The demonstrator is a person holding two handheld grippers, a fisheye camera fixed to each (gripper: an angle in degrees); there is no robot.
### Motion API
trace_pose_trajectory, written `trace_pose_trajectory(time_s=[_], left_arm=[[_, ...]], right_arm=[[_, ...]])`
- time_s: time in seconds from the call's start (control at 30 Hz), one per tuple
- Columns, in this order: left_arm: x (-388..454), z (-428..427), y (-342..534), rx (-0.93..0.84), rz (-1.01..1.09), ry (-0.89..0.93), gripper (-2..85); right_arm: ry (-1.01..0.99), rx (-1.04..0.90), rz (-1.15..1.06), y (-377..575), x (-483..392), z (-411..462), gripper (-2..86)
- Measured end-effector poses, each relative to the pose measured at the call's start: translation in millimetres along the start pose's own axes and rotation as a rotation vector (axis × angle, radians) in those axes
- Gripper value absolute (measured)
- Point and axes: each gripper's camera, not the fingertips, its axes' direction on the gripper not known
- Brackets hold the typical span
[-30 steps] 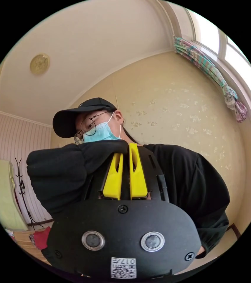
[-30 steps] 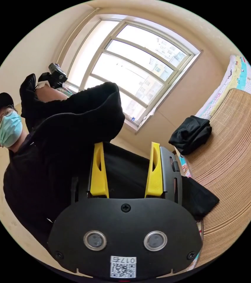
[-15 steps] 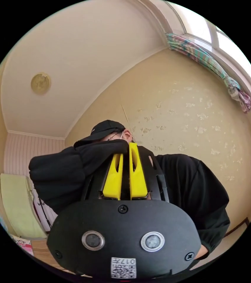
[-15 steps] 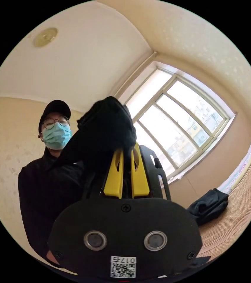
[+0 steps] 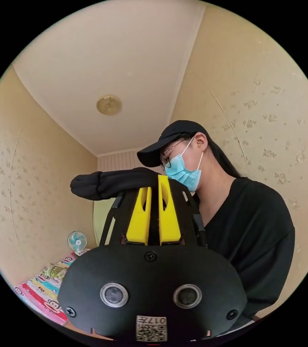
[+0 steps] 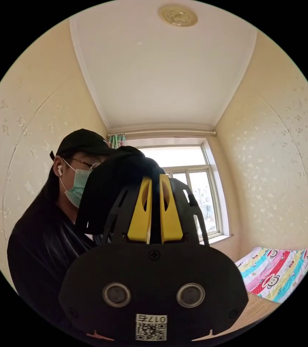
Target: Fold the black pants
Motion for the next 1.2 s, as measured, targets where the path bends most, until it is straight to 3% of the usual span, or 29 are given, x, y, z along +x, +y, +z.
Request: trace_pose_trajectory(time_s=[0.1, 0.2, 0.3, 0.37, 0.4, 0.47, 0.5, 0.57, 0.7, 0.77, 0.87, 1.0, 1.2], left_arm=[[-27.3, -5.0, -25.3, -0.051, -0.009, -0.178, 2.1], [-98.4, -1.4, -35.1, -0.204, -0.056, -0.381, 2.3], [-244.7, 21.3, -29.3, -0.389, -0.218, -0.677, 2.8], [-401.8, 45.1, 3.6, -0.533, -0.377, -0.904, 3.9], [-439.0, 49.1, 18.5, -0.577, -0.413, -0.948, 4.3], [-547.4, 41.6, 95.4, -0.794, -0.638, -1.131, 7.2], [-562.1, 35.2, 117.3, -0.828, -0.694, -1.141, 7.3], [-584.1, 7.0, 209.3, -0.882, -0.838, -1.04, 7.6], [-552.3, -45.4, 380.0, -0.993, -1.05, -0.948, 7.8], [-509.4, -87.1, 500.9, -1.164, -1.269, -0.888, 8.1], [-445.7, -145.8, 604.4, -1.293, -1.52, -0.877, 8.8], [-399.7, -209.4, 659.2, -1.353, -1.64, -0.939, 9.1], [-402.0, -291.0, 678.5, -1.396, -1.517, -1.083, 10.0]], right_arm=[[0.17, -0.058, -0.012, -27.9, 17.2, 28.0, 3.5], [0.383, -0.145, 0.059, -49.9, 88.0, 61.8, 3.5], [0.788, -0.297, 0.078, -70.6, 225.2, 115.1, 3.6], [1.164, -0.526, 0.084, -65.8, 378.3, 167.8, 3.8], [1.247, -0.611, 0.09, -56.7, 417.0, 176.4, 3.9], [1.558, -0.964, 0.2, 9.1, 525.6, 178.0, 4.4], [1.583, -1.005, 0.255, 28.6, 541.8, 172.6, 4.6], [1.373, -1.135, 0.281, 123.6, 566.7, 156.9, 6.2], [1.172, -1.36, 0.4, 303.3, 568.9, 95.0, 7.3], [1.06, -1.489, 0.685, 414.6, 565.2, 33.2, 7.5], [0.941, -1.514, 0.976, 507.6, 544.2, -21.1, 8.2], [0.782, -1.51, 1.191, 581.6, 527.4, -25.9, 9.4], [0.511, -1.411, 1.316, 666.0, 523.8, 64.3, 10.6]])
